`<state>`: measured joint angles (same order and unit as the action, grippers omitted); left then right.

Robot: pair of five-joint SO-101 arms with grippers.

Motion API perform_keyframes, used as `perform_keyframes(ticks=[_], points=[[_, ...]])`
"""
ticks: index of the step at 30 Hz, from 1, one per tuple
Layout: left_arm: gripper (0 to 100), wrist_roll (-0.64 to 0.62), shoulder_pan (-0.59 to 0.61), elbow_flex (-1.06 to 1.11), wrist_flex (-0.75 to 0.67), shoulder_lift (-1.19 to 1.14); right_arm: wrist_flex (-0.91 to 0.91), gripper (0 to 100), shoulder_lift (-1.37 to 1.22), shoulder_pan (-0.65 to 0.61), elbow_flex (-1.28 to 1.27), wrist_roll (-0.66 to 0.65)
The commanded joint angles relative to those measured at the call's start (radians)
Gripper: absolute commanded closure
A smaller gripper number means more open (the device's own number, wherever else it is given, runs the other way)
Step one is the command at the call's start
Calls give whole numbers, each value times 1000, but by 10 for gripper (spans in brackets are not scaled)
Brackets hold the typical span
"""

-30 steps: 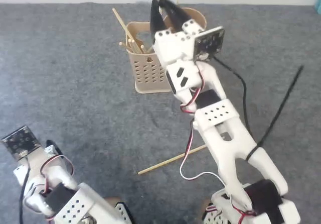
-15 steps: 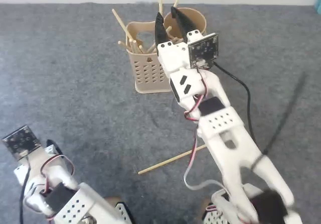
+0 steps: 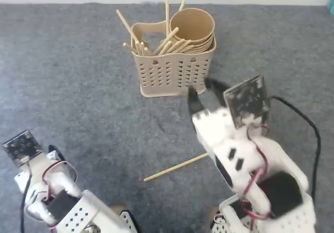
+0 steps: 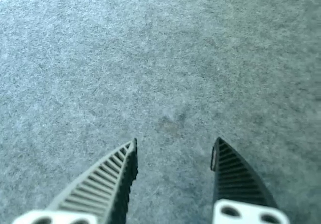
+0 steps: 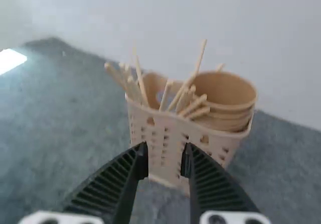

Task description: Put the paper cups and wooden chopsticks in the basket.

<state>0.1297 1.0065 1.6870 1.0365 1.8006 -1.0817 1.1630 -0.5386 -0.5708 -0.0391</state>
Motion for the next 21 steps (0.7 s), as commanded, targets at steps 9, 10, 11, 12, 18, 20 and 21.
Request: perform_keyframes(ticks=[9, 10, 11, 12, 18, 20, 21], points=[[776, 8, -2, -12, -9, 17, -590, 872, 12, -196, -110, -377], [776, 8, -2, -12, -9, 15, -601, 872, 12, -223, -152, -400], [776, 8, -2, -12, -8, 15, -604, 871, 12, -243, -195, -427], [776, 8, -2, -12, -8, 15, -601, 871, 12, -257, -239, -456], [776, 8, -2, -12, -8, 15, -542, 872, 1, -248, -374, -671], [776, 8, -2, -12, -8, 15, -507, 872, -41, -237, -390, -697], [776, 8, -2, -12, -8, 15, -481, 872, -71, -234, -397, -704]])
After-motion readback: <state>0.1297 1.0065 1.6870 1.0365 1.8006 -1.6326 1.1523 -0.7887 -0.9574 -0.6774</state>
